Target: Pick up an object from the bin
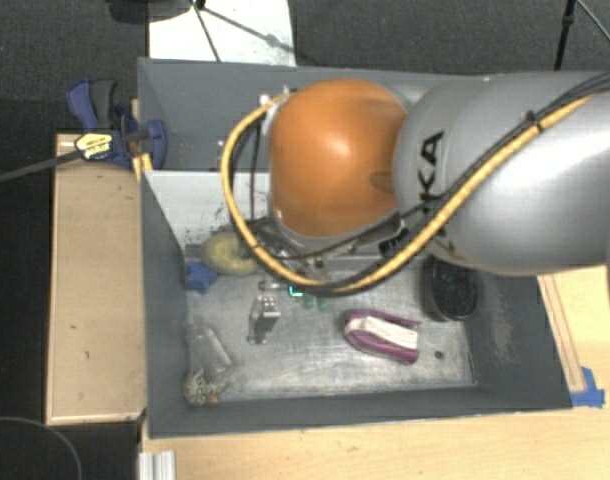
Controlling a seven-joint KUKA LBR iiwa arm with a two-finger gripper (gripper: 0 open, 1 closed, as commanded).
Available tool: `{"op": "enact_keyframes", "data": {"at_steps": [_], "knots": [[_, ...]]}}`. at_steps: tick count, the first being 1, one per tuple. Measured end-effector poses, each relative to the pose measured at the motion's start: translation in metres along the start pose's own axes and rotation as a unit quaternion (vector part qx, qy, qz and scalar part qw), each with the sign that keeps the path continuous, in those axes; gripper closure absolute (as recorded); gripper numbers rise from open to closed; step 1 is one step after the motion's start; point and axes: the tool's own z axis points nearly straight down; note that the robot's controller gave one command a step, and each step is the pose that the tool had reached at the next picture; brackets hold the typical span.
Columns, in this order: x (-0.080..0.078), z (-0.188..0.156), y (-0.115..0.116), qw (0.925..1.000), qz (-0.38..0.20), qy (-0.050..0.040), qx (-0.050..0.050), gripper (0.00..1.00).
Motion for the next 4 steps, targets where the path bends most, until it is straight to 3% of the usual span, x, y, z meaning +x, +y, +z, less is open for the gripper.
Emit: {"op": "enact_keyframes", "data": {"at_steps": [1,2,3,4], "knots": [[0.024,0.169,0.012,0.9815,-0.191,-0.008,-0.001,0.0],[0.027,0.169,0.012,0.9822,-0.188,-0.0042,0.0,1.0],[0.025,0.106,0.016,0.9817,-0.19,-0.0066,-0.001,1.0],[-0.002,0.093,0.037,0.9923,-0.123,-0.0058,-0.001,1.0]]}}
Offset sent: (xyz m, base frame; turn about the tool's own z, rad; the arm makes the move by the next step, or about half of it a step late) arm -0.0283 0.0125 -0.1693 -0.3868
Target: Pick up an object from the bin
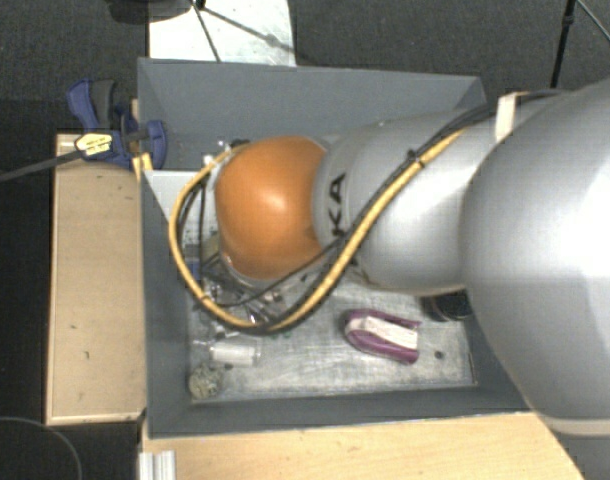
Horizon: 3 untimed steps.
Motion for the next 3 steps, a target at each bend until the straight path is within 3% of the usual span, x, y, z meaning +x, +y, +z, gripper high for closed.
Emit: {"op": "enact_keyframes", "data": {"at_steps": [1,2,3], "knots": [[0.001,0.001,-0.001,1.0,0.002,0.0015,0.0,0.0],[0.02,-0.001,-0.035,0.9801,-0.198,0.0034,0.001,0.0],[0.008,0.082,-0.01,0.9503,-0.311,0.0051,0.002,0.0]]}}
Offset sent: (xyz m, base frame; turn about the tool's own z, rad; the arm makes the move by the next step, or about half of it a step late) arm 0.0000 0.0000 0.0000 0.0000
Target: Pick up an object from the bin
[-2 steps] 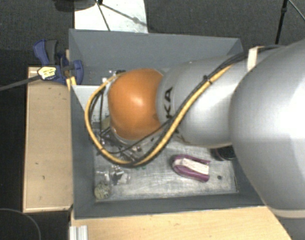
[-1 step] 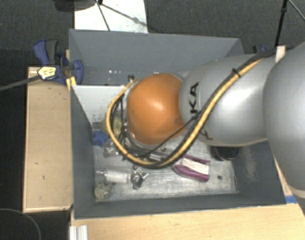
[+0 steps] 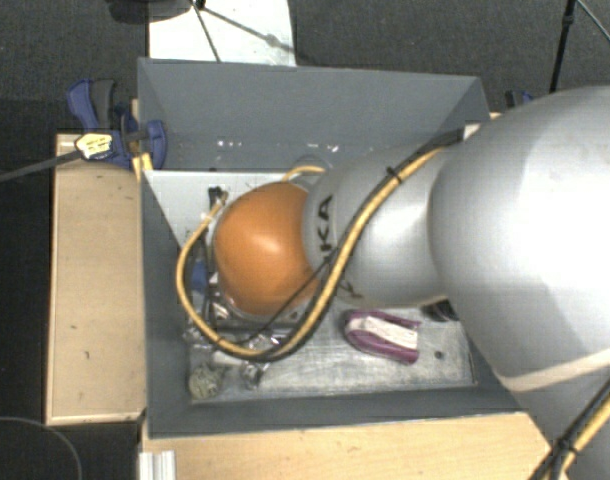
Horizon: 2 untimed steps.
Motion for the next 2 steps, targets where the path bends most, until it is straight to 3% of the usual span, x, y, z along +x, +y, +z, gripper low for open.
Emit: {"op": "enact_keyframes", "data": {"at_steps": [1,2], "knots": [[-0.0041,-0.0078,-0.0224,0.9995,0.031,-0.0047,-0.001,0.0],[0.0055,-0.0004,-0.0302,0.9981,0.061,-0.0017,-0.002,0.0]]}}
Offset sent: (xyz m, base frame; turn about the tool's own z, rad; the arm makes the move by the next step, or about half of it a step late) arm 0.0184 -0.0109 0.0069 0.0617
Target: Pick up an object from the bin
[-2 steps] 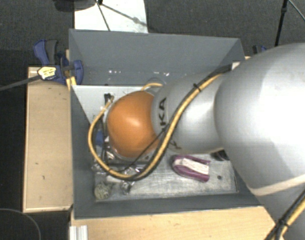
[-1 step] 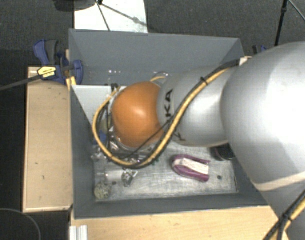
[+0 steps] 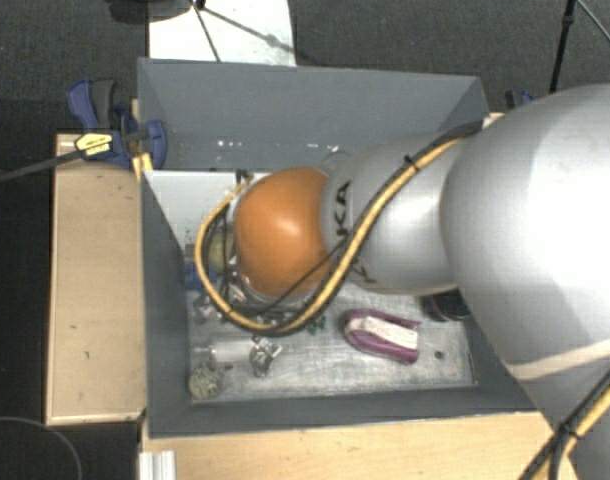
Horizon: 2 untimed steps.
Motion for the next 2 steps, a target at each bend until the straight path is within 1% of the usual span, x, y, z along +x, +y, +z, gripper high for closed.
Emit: {"op": "enact_keyframes", "data": {"at_steps": [1,2], "knots": [[0.005,-0.003,0.001,0.9996,-0.03,0.0021,0.0,0.0],[-0.007,-0.001,0.02,0.9998,-0.017,-0.0013,0.001,0.0]]}}
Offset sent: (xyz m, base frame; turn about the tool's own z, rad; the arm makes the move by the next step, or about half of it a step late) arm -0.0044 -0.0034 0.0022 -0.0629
